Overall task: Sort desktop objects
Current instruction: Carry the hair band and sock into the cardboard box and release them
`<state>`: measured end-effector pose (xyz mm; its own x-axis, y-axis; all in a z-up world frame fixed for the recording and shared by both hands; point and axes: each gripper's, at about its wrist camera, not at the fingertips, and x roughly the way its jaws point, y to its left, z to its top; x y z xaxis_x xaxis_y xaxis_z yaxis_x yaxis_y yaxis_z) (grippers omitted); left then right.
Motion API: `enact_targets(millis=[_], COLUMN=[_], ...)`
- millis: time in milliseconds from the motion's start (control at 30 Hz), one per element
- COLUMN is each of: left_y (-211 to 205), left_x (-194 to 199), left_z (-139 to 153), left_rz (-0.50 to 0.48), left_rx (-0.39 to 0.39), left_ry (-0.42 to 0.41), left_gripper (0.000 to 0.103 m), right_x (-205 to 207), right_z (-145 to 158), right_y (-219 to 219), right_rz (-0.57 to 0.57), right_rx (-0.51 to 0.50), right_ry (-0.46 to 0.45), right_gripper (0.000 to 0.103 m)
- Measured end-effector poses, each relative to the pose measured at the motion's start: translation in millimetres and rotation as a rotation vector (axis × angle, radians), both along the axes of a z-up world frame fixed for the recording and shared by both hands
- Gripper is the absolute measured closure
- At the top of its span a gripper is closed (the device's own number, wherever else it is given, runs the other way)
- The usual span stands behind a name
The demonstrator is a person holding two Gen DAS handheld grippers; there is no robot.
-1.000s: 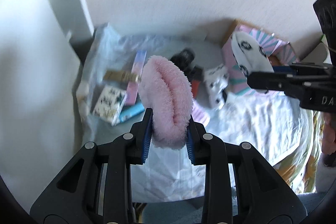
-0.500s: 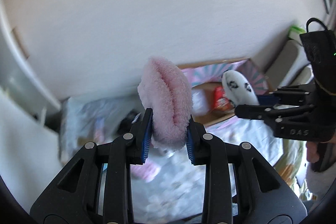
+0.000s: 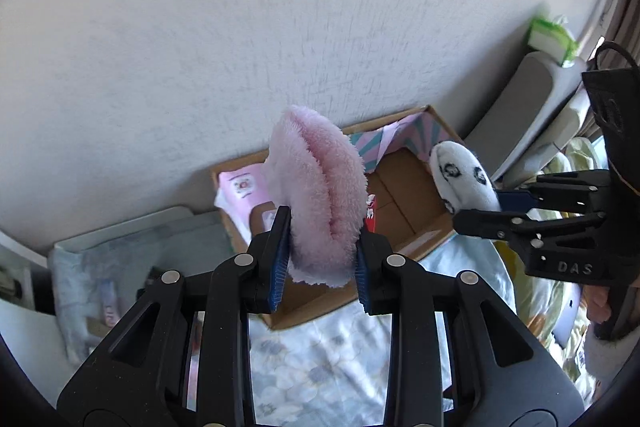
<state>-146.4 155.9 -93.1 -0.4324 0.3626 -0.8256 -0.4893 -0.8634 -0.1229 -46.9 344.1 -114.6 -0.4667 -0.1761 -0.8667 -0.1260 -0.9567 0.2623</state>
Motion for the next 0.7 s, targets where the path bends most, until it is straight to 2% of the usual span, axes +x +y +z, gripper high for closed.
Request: enact_targets(millis=[233,300,367,467,567,700], left_y=[15,14,17,18,21,22], left_x=[-25,-31,-33,-36,-35,-38], left_z=[-39,-52,-60,-69,-72,-75], left_rz=[0.011,0.036,0.049,0.046,0.038,0.036], left_rx=[-0.101,-0.149,-0.169,-0.185,-0.204,-0.211], left_ry=[-0.050,-0.058,-0.070,-0.079,-0.068,-0.076], left_gripper=[0.078,0.078,0.078,0.078,0.078,0.078], right_x=[-16,-21,-24,-28,-34,-38], right_z=[-30,-37,-46,-56,-63,-68], right_y=[19,19,20,29,32,35], right_rz=[0.023,0.036,0.048,0.045,0.048,0.041], right_rx=[0.027,0.153,0.218,0.169,0.173,0.126], right_ry=[-0.080,-0.104,-0.129,-0.143,-0.157,-0.159], right_gripper=[0.076,0.076,0.076,0.076,0.076,0.076])
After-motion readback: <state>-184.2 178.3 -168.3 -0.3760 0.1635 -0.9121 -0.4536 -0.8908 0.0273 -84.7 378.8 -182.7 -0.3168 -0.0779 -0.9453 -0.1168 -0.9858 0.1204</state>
